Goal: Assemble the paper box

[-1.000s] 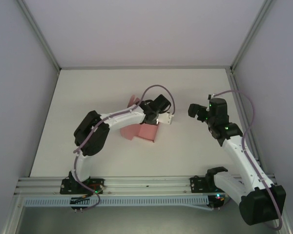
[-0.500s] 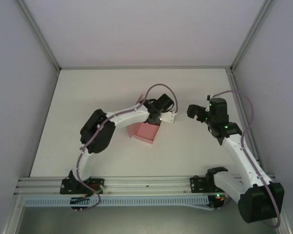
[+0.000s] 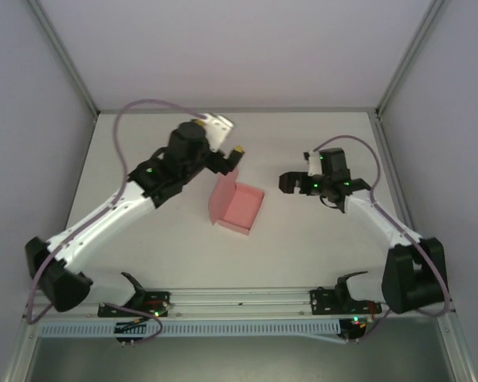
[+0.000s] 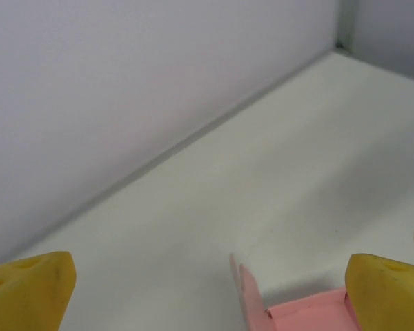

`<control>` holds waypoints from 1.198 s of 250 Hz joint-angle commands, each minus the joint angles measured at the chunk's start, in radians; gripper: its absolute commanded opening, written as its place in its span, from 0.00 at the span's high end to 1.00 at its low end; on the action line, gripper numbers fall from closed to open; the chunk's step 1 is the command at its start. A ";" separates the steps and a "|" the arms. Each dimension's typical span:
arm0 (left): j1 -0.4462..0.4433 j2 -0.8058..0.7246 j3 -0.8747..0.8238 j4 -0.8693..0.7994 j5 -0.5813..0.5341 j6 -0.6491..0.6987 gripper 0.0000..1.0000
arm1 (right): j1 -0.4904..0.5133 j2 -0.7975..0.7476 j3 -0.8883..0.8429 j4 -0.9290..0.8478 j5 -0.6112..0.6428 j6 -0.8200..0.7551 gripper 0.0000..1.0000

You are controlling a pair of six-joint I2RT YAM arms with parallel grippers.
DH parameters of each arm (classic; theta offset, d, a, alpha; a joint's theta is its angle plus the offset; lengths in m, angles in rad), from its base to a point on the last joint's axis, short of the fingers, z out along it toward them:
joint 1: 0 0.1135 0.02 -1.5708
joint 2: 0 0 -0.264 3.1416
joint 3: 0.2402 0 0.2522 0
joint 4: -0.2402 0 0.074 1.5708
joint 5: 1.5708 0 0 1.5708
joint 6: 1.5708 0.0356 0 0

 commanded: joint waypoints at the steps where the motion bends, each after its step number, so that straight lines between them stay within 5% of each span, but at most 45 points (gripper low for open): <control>1: 0.070 -0.058 -0.143 -0.055 -0.008 -0.450 0.00 | 0.095 0.122 0.107 -0.014 -0.060 -0.142 0.00; 23: 0.103 -0.122 -0.228 -0.091 -0.007 -0.517 0.00 | 0.156 0.239 0.199 -0.061 0.000 -0.191 0.03; 47: 0.141 -0.187 -0.323 -0.120 -0.008 -0.576 0.00 | 0.218 0.350 0.279 -0.089 0.095 -0.227 0.18; 115: 0.187 -0.221 -0.420 -0.161 -0.012 -0.631 0.00 | 0.276 0.571 0.414 -0.140 0.120 -0.244 0.40; 138: 0.189 -0.229 -0.438 -0.139 -0.037 -0.635 0.00 | 0.283 0.592 0.417 -0.132 0.114 -0.237 0.55; 179: 0.190 -0.218 -0.458 -0.150 -0.073 -0.655 0.00 | 0.289 0.596 0.406 -0.124 0.153 -0.193 1.00; 223: 0.191 -0.226 -0.468 -0.155 -0.112 -0.688 0.00 | 0.325 0.519 0.340 -0.164 0.396 0.054 1.00; 244: 0.191 -0.225 -0.470 -0.147 -0.119 -0.699 0.00 | 0.361 0.487 0.314 -0.252 0.560 0.293 1.00; 300: 0.190 -0.190 -0.467 -0.110 -0.092 -0.681 0.00 | 0.469 0.429 0.190 -0.245 0.608 0.669 1.00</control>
